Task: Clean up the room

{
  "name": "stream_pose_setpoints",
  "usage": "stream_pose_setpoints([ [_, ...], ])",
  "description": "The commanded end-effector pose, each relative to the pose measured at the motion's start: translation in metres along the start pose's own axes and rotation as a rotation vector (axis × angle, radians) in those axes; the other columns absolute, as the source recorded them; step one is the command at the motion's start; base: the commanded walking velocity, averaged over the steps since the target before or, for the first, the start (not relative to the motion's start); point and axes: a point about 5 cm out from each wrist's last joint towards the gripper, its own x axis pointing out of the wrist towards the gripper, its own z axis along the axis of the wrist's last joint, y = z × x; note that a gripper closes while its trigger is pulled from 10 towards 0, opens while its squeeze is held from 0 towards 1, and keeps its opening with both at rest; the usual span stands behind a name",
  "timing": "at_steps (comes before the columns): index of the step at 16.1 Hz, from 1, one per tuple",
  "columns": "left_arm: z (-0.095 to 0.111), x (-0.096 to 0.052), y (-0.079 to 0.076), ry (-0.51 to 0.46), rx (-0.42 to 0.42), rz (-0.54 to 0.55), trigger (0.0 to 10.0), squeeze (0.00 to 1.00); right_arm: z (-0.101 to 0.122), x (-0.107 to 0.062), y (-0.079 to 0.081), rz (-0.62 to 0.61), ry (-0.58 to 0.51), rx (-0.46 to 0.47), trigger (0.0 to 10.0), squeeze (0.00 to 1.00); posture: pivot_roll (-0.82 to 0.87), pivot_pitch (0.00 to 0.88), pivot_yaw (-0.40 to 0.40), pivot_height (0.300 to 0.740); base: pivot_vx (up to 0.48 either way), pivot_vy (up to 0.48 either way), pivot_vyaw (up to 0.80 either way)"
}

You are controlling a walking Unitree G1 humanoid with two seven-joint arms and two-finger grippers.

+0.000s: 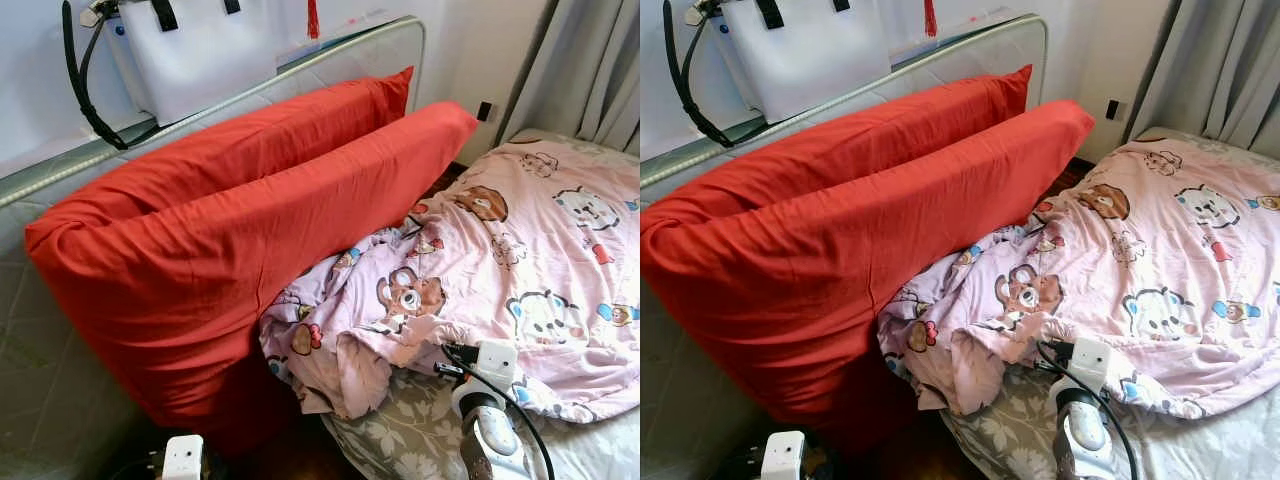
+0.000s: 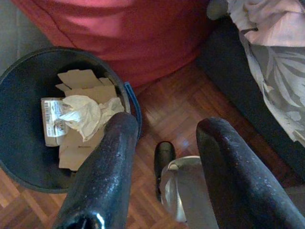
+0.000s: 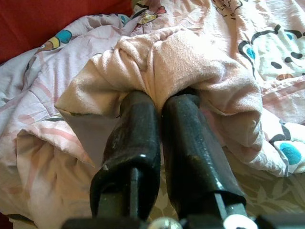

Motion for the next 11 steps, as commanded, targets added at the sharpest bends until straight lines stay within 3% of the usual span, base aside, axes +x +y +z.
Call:
stream_pose_setpoints([
  [1, -0.0076, -0.0025, 0.0044, 0.039, 0.018, 0.0, 10.0, 0.0, 0.0034, 0.0016, 0.0033, 0.009, -0.016, -0.007, 10.0, 0.0, 0.02, 0.0, 0.035, 0.74, 0.0, 0.0, 0.0],
  [11, -0.0155, -0.0049, 0.0039, 0.069, 0.022, -0.002, 10.0, 0.0, 0.0077, 0.0031, -0.0052, -0.038, -0.035, -0.017, 10.0, 0.0, 0.02, 0.0, 0.038, 0.74, 0.0, 0.0, 0.0],
])
